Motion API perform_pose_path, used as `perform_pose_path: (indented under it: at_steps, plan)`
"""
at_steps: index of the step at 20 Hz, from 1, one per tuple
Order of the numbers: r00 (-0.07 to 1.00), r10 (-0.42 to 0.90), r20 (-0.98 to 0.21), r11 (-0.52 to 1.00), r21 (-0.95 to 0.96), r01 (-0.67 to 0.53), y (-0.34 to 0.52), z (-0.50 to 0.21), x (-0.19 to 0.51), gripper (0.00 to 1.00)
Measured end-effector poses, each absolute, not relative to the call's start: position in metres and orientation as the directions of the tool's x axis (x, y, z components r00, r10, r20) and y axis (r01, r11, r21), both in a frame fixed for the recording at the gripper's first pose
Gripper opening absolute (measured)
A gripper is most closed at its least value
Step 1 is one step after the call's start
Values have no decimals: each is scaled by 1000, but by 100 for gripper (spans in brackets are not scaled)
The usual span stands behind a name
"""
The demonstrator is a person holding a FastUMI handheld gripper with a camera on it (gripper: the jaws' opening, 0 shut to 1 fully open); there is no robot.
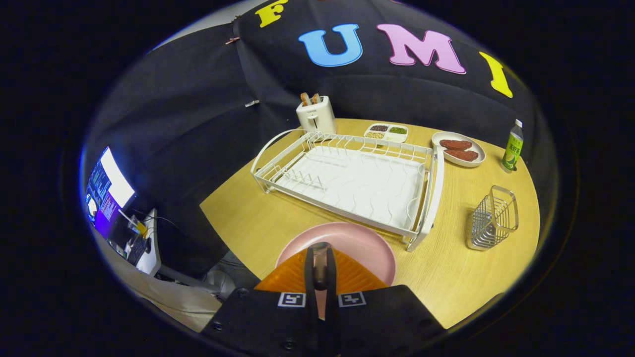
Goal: Take the plate from the dish rack, then take the spoon from the basket and place it into the plate.
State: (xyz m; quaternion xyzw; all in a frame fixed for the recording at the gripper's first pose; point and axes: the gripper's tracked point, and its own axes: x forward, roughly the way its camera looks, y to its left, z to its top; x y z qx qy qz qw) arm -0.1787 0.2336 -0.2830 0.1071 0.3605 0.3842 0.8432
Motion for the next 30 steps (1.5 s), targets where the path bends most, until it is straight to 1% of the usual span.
perform_pose_path:
  at_steps: [6, 9, 12, 14, 15, 16, 20, 26, 30]
  plan:
    - [419, 744, -521, 658, 461, -596, 235, -294, -175, 9]
    - [394, 737, -549, 656, 443, -610, 230, -306, -179, 15]
    - [375, 725, -578, 662, 432, -613, 227, -320, -185, 17]
    - [380, 701, -603, 681, 407, -609, 222, -328, -185, 19]
    - [380, 692, -614, 689, 405, -601, 222, -332, -184, 25]
    - [387, 681, -622, 700, 399, -592, 221, -336, -184, 33]
    - [402, 657, -638, 725, 388, -569, 216, -338, -180, 99]
    - [427, 645, -634, 743, 391, -543, 207, -323, -177, 99]
    - [492, 627, -605, 766, 362, -531, 193, -293, -161, 99]
